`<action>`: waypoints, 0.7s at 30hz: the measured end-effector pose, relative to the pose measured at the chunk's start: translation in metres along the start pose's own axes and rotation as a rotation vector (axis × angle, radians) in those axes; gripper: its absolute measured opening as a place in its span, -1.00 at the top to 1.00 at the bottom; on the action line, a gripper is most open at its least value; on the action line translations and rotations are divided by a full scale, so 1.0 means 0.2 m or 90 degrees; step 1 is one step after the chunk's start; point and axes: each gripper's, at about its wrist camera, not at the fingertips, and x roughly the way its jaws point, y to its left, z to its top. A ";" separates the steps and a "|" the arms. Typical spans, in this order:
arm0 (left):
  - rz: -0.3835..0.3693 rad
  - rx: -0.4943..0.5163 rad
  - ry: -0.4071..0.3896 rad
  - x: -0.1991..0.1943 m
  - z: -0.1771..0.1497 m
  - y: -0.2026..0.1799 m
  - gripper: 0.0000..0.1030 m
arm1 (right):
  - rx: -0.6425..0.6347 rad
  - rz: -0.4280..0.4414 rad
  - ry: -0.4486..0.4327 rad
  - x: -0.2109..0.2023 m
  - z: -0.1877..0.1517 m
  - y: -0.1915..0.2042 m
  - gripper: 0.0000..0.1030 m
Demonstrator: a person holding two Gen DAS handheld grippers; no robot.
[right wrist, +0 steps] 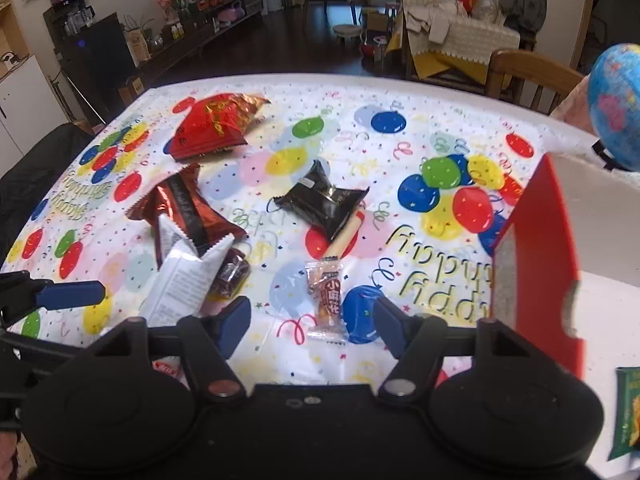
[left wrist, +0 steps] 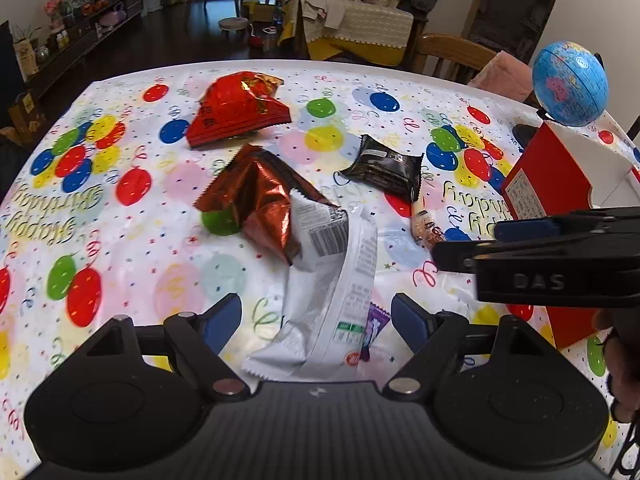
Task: Organize snacks
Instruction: 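Return to the table and grasp the small candy bar with the right tool, then grasp the white packet with the left tool while the right tool carries the candy bar toward the box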
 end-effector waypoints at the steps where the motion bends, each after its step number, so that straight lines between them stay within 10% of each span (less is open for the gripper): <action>1: 0.000 0.001 0.004 0.02 0.01 0.00 -0.49 | 0.001 -0.001 0.004 0.02 0.00 0.00 -0.18; 21: -0.019 -0.014 0.048 0.19 0.05 0.00 0.06 | -0.003 -0.012 0.033 0.21 0.01 -0.02 0.70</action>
